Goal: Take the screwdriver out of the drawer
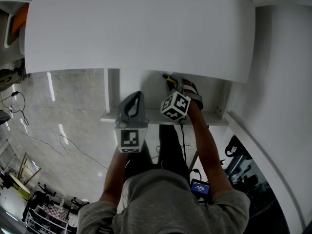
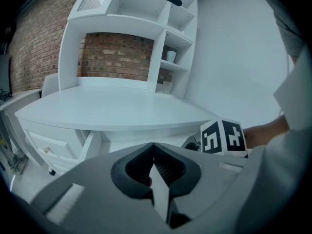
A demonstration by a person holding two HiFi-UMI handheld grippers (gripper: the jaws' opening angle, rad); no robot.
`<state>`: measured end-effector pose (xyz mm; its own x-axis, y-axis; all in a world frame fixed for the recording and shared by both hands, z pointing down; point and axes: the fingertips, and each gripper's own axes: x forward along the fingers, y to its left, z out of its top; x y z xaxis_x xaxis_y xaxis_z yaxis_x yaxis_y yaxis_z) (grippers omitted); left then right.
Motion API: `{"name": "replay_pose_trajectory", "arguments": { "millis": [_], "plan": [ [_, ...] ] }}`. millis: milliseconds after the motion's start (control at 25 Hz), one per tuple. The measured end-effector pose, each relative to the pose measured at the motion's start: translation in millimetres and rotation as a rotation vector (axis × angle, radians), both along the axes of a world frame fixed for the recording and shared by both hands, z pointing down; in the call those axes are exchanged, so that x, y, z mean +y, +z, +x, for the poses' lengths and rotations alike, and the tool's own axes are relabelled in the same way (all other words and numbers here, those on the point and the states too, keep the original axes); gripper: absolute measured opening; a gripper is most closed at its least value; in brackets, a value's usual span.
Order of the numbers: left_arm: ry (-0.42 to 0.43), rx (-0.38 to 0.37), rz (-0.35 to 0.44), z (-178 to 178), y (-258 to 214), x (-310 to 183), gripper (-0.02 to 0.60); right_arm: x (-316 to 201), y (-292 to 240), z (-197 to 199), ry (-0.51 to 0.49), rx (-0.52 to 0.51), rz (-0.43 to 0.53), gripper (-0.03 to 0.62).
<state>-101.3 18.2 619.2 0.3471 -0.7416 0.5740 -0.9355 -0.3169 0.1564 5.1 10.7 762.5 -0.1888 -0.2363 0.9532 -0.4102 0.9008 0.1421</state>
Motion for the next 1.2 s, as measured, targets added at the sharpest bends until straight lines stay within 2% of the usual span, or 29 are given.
{"name": "replay_pose_trajectory", "arguments": {
  "millis": [320, 640, 880, 1200],
  "plan": [
    [-0.004, 0.0, 0.018, 0, -12, -4, 0.012, 2, -8, 1, -0.005, -0.006, 0.013, 0.077],
    [0.018, -0.017, 0.049, 6, -35, 2, 0.012, 9, -45, 1, -0.005, -0.045, 0.062, 0.077],
    [0.034, -0.028, 0.092, 12, -60, 5, 0.012, 12, -91, 1, 0.089, -0.137, 0.114, 0.077],
    [0.057, -0.046, 0.169, 23, -109, 10, 0.012, 14, -172, 8, 0.243, -0.288, 0.244, 0.075]
  ]
}}
